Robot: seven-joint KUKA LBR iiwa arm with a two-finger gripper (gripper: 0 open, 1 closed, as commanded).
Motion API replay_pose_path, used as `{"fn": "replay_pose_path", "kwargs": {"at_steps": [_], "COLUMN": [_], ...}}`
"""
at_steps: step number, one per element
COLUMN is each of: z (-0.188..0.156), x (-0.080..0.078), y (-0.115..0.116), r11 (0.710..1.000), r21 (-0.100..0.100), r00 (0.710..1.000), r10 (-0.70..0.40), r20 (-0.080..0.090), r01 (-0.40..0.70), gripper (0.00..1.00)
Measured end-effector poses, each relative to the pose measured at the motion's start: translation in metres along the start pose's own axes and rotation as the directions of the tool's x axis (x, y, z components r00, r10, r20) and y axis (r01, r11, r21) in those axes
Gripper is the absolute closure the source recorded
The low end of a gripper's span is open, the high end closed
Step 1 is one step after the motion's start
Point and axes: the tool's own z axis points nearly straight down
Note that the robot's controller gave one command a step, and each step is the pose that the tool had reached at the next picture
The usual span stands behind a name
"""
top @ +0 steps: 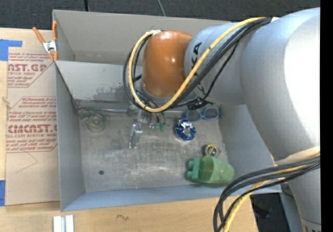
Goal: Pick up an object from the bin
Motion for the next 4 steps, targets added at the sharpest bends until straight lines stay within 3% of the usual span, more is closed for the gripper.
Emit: {"fn": "replay_pose_path", "kwargs": {"at_steps": [1, 2, 3, 4], "z": [-0.052, -0.01, -0.018, 0.037], "x": [0.033, 0.068, 0.069, 0.068], "y": [-0.045, -0.084, -0.2, -0.219], "r11": [0.994, 0.999, 1.0, 0.991], "r21": [0.001, 0.002, 0.005, 0.0], "r00": [0.994, 0.999, 1.0, 0.991], "r10": [0.108, -0.039, 0.016, -0.136], "r20": [-0.004, -0.012, -0.006, -0.007], "r01": [-0.108, 0.039, -0.016, 0.136], "gripper": [0.0, 0.0, 0.0, 0.0]}}
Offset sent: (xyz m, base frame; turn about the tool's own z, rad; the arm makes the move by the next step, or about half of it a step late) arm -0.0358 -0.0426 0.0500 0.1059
